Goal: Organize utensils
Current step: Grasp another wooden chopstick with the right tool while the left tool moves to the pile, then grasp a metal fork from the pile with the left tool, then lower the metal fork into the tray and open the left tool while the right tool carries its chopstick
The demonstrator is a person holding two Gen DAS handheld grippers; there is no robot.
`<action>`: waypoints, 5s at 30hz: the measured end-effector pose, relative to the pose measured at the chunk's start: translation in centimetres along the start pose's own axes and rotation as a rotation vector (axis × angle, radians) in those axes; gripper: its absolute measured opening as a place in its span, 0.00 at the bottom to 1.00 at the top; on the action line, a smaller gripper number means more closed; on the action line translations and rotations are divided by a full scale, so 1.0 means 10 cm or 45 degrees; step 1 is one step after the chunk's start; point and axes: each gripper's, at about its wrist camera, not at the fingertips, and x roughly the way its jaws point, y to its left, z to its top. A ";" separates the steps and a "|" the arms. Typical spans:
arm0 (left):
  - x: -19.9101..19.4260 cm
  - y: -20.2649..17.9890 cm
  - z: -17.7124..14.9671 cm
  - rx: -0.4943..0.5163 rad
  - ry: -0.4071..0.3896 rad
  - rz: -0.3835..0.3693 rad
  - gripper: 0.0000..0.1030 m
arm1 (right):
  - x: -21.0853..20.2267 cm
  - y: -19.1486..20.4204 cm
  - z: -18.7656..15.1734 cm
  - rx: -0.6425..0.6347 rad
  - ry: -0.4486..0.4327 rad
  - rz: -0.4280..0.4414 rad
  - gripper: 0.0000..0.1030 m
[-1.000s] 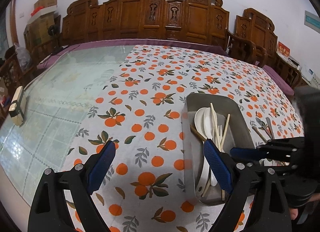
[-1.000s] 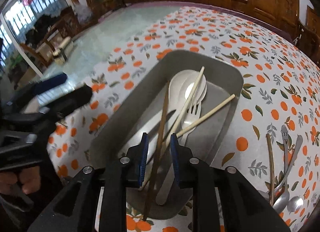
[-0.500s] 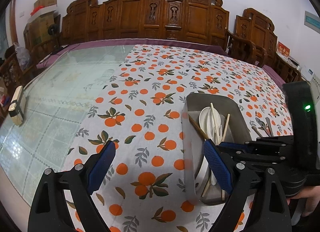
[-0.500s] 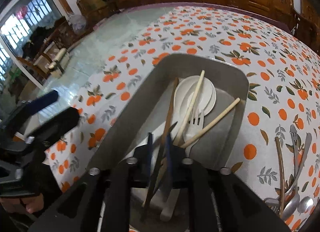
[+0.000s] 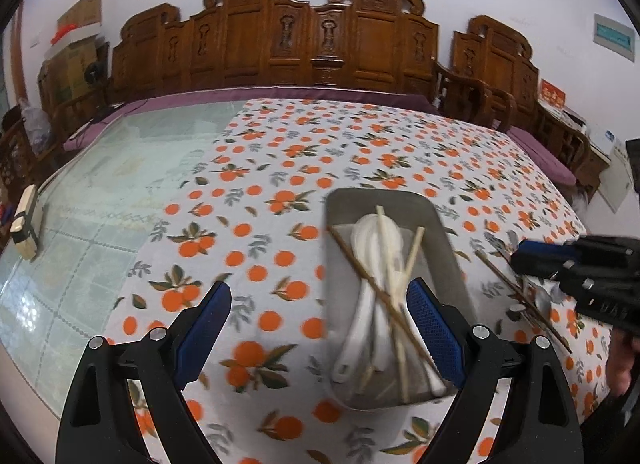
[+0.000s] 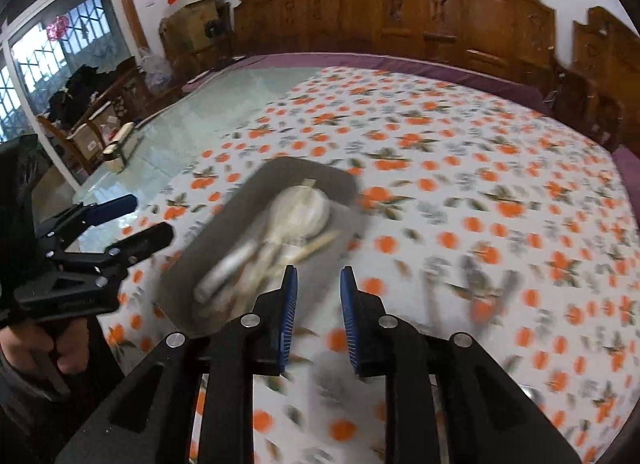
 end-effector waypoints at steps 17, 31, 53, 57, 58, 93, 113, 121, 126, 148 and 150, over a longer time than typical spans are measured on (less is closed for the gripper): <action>-0.09 -0.67 -0.11 0.078 0.030 -0.066 0.83 | -0.02 -0.64 -0.70 0.004 0.139 -0.109 0.23; -0.06 -0.85 -0.21 0.094 0.059 -0.094 0.83 | 0.49 -0.62 -0.58 -0.047 0.269 -0.144 0.11; 0.27 -1.50 -0.11 0.136 0.115 -0.165 0.83 | -0.35 -1.27 -0.43 0.037 0.122 -0.197 0.06; 0.51 -1.72 -0.11 0.163 0.163 -0.180 0.83 | -0.36 -1.41 -0.49 0.053 0.129 -0.204 0.06; 0.56 -1.75 -0.11 0.167 0.171 -0.183 0.80 | -0.36 -1.44 -0.51 0.057 0.129 -0.203 0.06; 1.31 -2.27 -0.01 0.229 0.332 -0.188 0.14 | -0.28 -1.54 -0.56 0.051 0.135 -0.181 0.06; 1.10 -2.04 0.15 0.195 0.290 -0.255 0.06 | -0.17 -1.44 -0.55 0.054 0.157 -0.175 0.06; 0.94 -1.94 0.29 0.207 0.229 -0.270 0.06 | -0.14 -1.36 -0.52 0.043 0.165 -0.175 0.06; 0.79 -1.83 0.41 0.190 0.183 -0.281 0.06 | -0.15 -1.34 -0.51 0.043 0.162 -0.180 0.06; 0.13 -1.18 0.46 0.161 0.082 -0.278 0.06 | -0.21 -0.65 -0.14 -0.026 0.098 -0.161 0.06; 0.07 -1.09 0.44 0.159 0.074 -0.275 0.06 | -0.19 -0.53 -0.11 -0.046 0.099 -0.158 0.06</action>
